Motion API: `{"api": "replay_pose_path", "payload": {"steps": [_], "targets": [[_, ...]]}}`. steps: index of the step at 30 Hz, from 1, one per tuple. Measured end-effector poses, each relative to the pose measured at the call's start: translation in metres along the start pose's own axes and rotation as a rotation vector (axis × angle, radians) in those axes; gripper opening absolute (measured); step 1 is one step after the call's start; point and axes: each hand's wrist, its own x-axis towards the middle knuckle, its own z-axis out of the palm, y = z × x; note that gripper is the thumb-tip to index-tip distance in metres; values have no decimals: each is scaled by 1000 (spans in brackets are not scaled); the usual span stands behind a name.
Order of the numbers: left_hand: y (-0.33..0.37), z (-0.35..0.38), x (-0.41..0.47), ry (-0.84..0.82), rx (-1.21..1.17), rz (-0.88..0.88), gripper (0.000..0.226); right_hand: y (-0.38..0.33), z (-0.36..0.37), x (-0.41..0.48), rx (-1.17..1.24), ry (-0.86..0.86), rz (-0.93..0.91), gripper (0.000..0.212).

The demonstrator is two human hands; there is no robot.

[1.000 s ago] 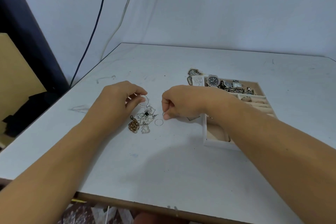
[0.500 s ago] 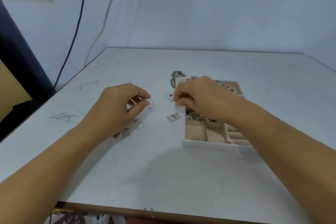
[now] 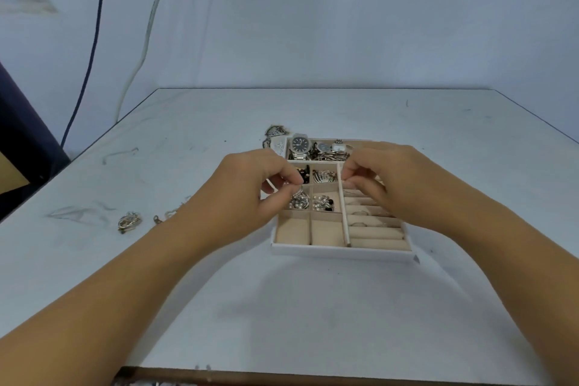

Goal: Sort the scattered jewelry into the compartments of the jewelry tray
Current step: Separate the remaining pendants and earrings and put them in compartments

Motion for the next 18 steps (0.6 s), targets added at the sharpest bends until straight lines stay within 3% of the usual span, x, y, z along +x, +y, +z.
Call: {"api": "replay_pose_path", "payload": {"steps": [18], "targets": [[15, 40, 25, -100, -180, -68, 18, 19, 5, -20, 129, 145, 51, 6]]}}
